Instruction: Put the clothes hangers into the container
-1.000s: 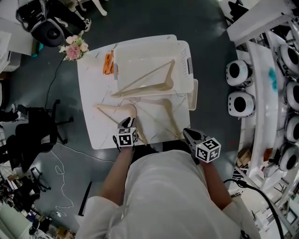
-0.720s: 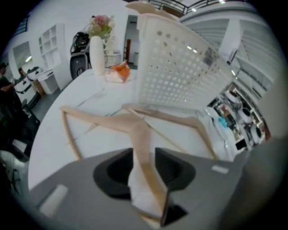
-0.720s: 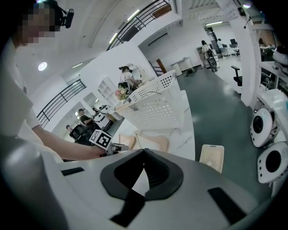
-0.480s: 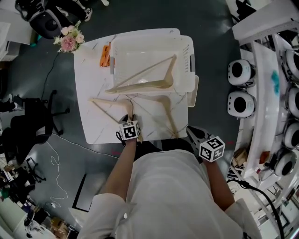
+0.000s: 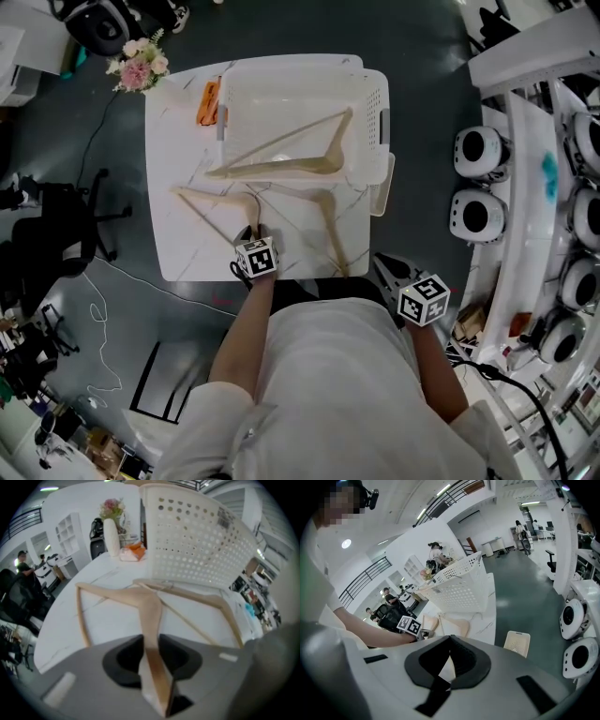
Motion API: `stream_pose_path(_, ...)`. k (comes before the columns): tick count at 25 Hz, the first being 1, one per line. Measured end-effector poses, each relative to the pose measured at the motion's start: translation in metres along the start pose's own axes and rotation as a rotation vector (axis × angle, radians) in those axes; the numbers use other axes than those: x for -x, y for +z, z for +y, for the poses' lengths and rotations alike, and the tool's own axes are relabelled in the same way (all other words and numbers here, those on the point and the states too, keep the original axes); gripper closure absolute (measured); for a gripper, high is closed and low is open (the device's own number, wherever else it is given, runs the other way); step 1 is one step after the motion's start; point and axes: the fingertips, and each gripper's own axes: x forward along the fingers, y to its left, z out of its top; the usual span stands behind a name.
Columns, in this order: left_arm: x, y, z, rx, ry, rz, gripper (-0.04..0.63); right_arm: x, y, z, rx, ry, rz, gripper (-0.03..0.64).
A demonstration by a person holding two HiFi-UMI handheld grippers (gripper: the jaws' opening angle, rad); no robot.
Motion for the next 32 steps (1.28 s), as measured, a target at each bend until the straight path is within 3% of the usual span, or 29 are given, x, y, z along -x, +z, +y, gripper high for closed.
stream_pose_path(4, 0.010, 0.001, 0.002, 0.047, -0.025, 0.017, 0.502, -0.002, 0.001, -0.001, 0.008, 0.010, -0.004, 0.615)
stream_pose_path(12, 0.045, 0.004, 0.017, -0.032, -0.089, 0.008, 0.502, -0.018, 0.005, 0.015, 0.018, 0.039, -0.017, 0.615)
stream_pose_path(25, 0.113, 0.007, 0.061, -0.071, -0.229, -0.039, 0.500, -0.053, 0.022, 0.054, 0.019, 0.047, -0.054, 0.615)
stream_pose_path(32, 0.146, 0.024, 0.079, -0.146, -0.276, -0.097, 0.500, -0.066, 0.028, 0.071, 0.029, 0.044, -0.069, 0.615)
